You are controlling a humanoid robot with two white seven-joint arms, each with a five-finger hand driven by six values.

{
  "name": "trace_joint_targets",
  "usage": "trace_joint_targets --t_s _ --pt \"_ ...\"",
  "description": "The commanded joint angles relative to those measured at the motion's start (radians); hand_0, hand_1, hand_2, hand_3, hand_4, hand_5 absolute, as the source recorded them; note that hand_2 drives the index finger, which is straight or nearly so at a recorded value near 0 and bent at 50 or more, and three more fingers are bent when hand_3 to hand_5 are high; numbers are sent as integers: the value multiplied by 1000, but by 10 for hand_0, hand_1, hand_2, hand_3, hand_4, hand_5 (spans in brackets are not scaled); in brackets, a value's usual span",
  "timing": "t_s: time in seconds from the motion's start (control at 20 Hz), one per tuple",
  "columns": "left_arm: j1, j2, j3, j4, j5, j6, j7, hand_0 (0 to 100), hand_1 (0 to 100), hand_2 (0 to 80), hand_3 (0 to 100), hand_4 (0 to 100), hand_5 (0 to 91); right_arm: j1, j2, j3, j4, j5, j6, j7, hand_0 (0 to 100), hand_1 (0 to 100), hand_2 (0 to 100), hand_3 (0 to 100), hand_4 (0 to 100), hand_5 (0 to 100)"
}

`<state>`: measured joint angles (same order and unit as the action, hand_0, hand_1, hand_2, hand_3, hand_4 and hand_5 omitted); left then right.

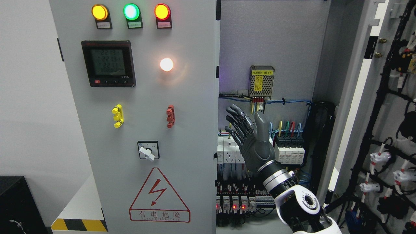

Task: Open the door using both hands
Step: 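Raise the right hand into the opening beside the indicator-light door, then hook the right fingers behind the inner edge of the indicator-light door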

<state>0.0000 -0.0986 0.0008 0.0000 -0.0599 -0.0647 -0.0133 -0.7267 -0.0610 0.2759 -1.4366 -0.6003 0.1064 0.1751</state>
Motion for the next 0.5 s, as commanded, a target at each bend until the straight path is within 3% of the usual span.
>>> trace_joint_targets --t_s 0.0,0.15,0.45 --pt "23 -1 13 23 0 0 -1 0 0 0 0 0 0 -26 -20 -20 91 -15 1 24 0 0 0 0 0 0" --pt "23 -1 13 23 0 0 -1 0 0 0 0 0 0 -37 -20 -30 102 -15 3 79 0 0 0 0 0 0" --pt "23 -1 13 23 0 0 -1 0 0 0 0 0 0 -49 -20 -40 110 -16 81 86 0 0 0 0 0 0"
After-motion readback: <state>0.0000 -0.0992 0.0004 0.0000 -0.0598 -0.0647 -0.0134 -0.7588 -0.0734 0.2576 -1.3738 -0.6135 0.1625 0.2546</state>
